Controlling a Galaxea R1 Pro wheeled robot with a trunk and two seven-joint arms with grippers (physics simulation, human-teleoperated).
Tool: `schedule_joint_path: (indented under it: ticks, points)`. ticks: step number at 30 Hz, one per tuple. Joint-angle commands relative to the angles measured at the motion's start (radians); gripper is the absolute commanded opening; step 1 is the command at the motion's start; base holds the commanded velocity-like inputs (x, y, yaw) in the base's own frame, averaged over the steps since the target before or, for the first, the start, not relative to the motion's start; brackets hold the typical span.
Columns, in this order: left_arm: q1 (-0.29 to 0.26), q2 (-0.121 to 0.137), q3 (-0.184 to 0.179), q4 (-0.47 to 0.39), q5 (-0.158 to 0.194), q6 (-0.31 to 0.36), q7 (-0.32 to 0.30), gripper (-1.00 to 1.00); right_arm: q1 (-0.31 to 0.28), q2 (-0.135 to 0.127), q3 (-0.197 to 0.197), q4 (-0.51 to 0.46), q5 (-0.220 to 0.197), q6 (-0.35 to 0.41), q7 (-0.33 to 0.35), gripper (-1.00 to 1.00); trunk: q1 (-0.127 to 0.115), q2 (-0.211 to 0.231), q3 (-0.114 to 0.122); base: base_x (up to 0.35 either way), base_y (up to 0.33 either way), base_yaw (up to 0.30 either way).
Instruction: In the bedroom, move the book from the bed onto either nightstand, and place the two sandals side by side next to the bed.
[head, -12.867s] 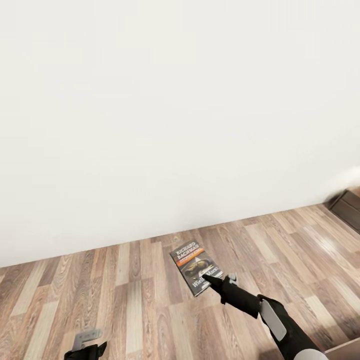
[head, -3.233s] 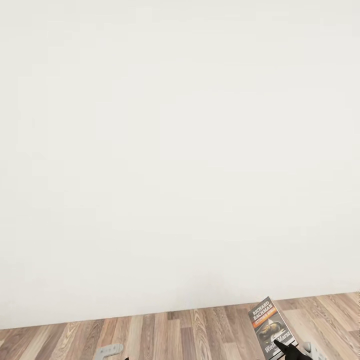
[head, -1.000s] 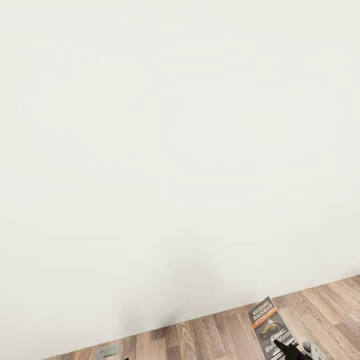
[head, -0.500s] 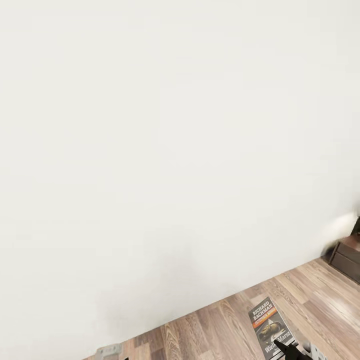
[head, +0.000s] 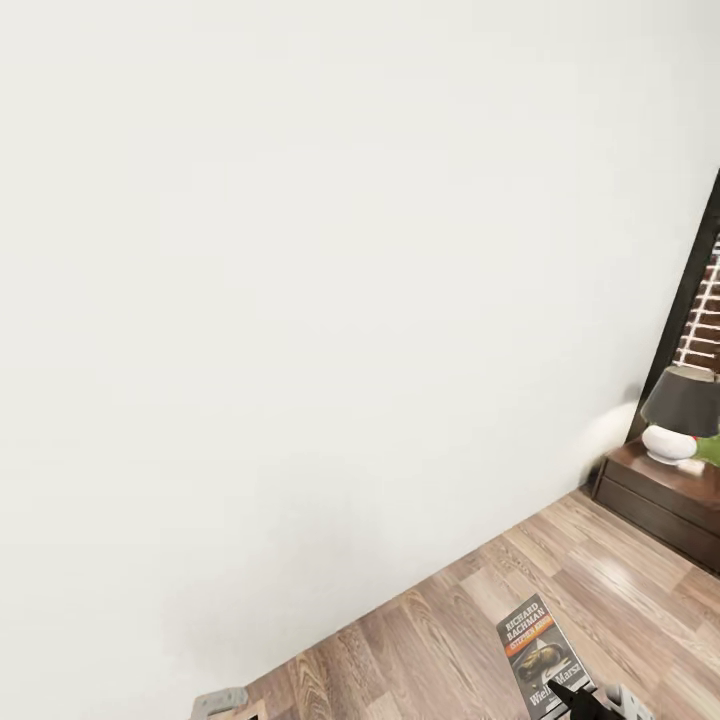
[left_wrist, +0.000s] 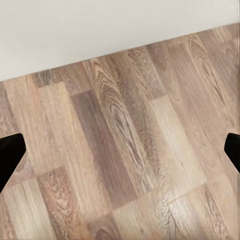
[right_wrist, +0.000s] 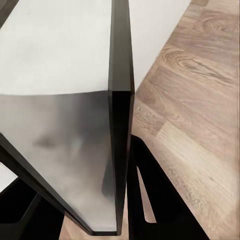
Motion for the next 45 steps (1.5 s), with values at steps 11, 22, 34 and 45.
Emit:
schedule_joint_path:
  ticks: [11,22,34,45]
  points:
    - [0.000,0.001,-0.008,0.001,0.011,-0.003,-0.005,1.00,-0.002,0.000,-0.002,0.004,-0.007,0.002,0.005,-1.00,0.000,-0.001,-0.002,0.000,0.000,-0.300]
    - [0.000,0.000,-0.008,0.001,0.011,-0.003,-0.005,1.00,-0.002,-0.001,-0.002,0.004,-0.007,0.002,0.005,-1.00,0.000,-0.001,-0.002,0.073,0.052,-0.300]
    - [-0.001,0.001,-0.008,0.001,0.011,-0.003,-0.005,1.00,-0.002,-0.003,-0.002,0.004,-0.007,0.003,0.005,-1.00,0.000,-0.001,-0.002,0.184,0.143,-0.300]
    - [0.000,0.001,-0.008,0.001,0.011,-0.003,-0.005,1.00,-0.002,-0.008,-0.002,0.004,-0.007,0.003,0.006,-1.00,0.000,-0.001,-0.002,0.009,0.007,-0.300]
